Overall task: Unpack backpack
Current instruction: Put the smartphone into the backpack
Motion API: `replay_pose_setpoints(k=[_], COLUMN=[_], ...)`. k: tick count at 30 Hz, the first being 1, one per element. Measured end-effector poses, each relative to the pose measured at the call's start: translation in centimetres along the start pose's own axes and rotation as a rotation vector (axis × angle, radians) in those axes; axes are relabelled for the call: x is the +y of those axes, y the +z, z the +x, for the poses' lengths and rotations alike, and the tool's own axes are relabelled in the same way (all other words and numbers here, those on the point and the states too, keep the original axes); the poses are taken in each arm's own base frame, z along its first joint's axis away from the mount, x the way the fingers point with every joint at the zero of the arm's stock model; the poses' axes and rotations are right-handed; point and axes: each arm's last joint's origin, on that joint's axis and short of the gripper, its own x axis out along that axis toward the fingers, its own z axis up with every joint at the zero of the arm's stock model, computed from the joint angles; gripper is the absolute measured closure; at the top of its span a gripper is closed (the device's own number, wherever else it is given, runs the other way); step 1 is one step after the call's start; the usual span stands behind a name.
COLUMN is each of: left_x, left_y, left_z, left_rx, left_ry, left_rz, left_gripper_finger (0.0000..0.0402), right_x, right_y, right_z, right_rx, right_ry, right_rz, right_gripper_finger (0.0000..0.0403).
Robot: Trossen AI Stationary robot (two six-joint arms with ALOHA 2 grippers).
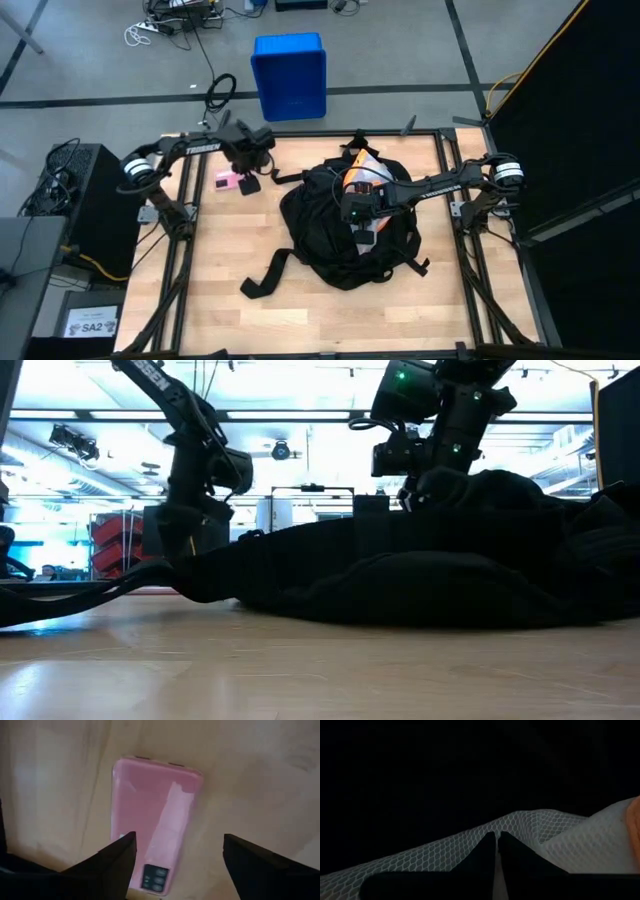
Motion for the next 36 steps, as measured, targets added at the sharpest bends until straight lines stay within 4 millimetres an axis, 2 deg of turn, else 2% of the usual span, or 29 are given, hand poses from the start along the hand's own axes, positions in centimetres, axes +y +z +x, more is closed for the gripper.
replay_pose_setpoints(k=[7,15,23,25,29,36], left_x=[2.6,5.1,4.9,4.0,0.7,-7.8], left_y=[-0.3,-0.4,0.4,0.8,1.6,2.8], left_z=[1.6,3.2,5.4,5.8,5.7,4.5], left_rx=[0.057,0.014,0.045,0.078,0.138,0.174], left_ry=[-0.046,-0.106,-0.191,-0.206,-0.218,-0.218], left_rz=[-0.011,-0.057,-0.043,-0.023,0.067,0.228], left_gripper_finger=[0.0137,0.0137,0.0137,0.0137,0.0137,0.0137], right_x=[0.0,0.0,0.0,0.0,0.0,-0.1], right_y=[0.1,0.2,0.2,0.2,0.2,0.2], right_z=[0.0,0.0,0.0,0.0,0.0,0.0], right_rx=[-0.006,-0.016,-0.016,-0.016,-0.016,-0.017], right_ry=[0.009,0.01,0.01,0.01,0.009,0.008], right_rz=[0.003,0.006,0.01,0.011,-0.001,-0.001], right_gripper_finger=[0.0402,0.0399,0.0401,0.0399,0.04,0.0401])
